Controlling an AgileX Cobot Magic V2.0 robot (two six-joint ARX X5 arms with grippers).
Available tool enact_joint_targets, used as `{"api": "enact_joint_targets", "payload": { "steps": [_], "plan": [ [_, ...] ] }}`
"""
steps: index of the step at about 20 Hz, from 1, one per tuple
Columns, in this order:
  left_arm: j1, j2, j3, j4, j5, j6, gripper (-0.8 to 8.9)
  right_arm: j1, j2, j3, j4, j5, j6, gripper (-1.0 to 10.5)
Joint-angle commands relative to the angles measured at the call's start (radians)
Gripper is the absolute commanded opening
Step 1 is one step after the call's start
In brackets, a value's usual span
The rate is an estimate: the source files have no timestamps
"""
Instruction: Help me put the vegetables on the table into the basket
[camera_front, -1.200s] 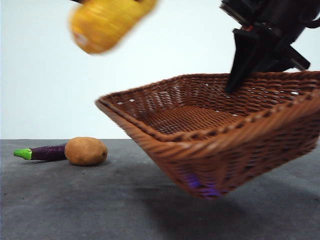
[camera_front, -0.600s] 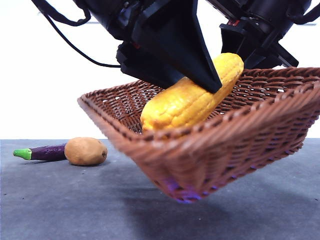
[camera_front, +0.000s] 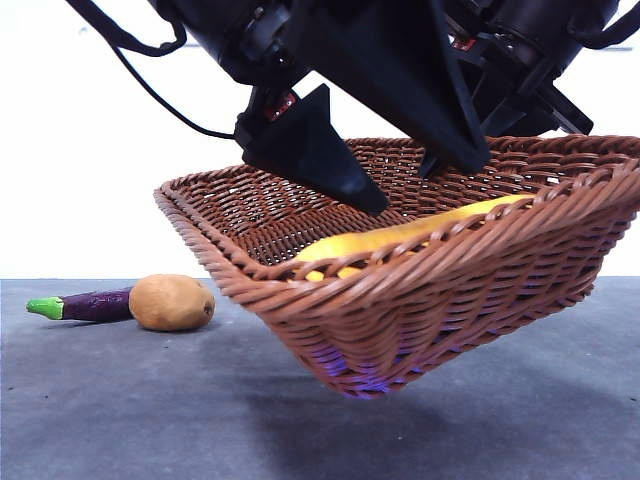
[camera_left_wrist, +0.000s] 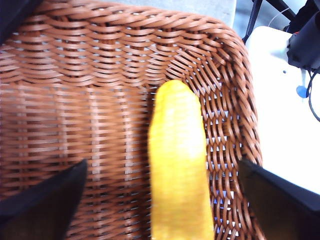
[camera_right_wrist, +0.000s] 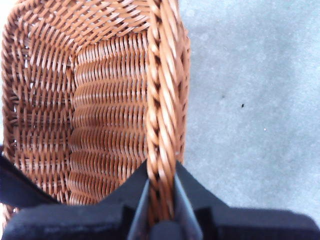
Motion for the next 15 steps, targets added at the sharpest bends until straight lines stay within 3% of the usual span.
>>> {"api": "enact_joint_targets", "payload": {
  "steps": [1, 5, 8, 11, 13, 15],
  "plan": [
    [0.002, -0.004, 0.002, 0.006, 0.003, -0.003, 5.07, 0.002, 0.0, -0.005, 0.019, 0.0, 0.014, -0.1],
    [0.043, -0.07, 0.053, -0.06, -0.029, -0.035, 5.07, -0.011, 0.0, -0.005, 0.022, 0.039, 0.007, -0.1],
    [0.117, -0.125, 0.163, -0.181, -0.178, -0.15, 5.07, -0.04, 0.0, -0.004, 0.032, 0.038, 0.007, -0.1],
    [0.223, -0.139, 0.293, -0.315, -0.319, -0.221, 5.03, -0.084, 0.0, -0.004, 0.044, 0.038, 0.005, -0.1],
    [0.318, -0.139, 0.346, -0.352, -0.336, -0.238, 5.03, -0.119, 0.0, -0.003, 0.043, 0.037, -0.01, -0.1],
    [0.438, -0.137, 0.359, -0.348, -0.342, -0.324, 5.02, -0.16, -0.001, -0.003, 0.043, 0.033, -0.021, -0.1]
  ]
}}
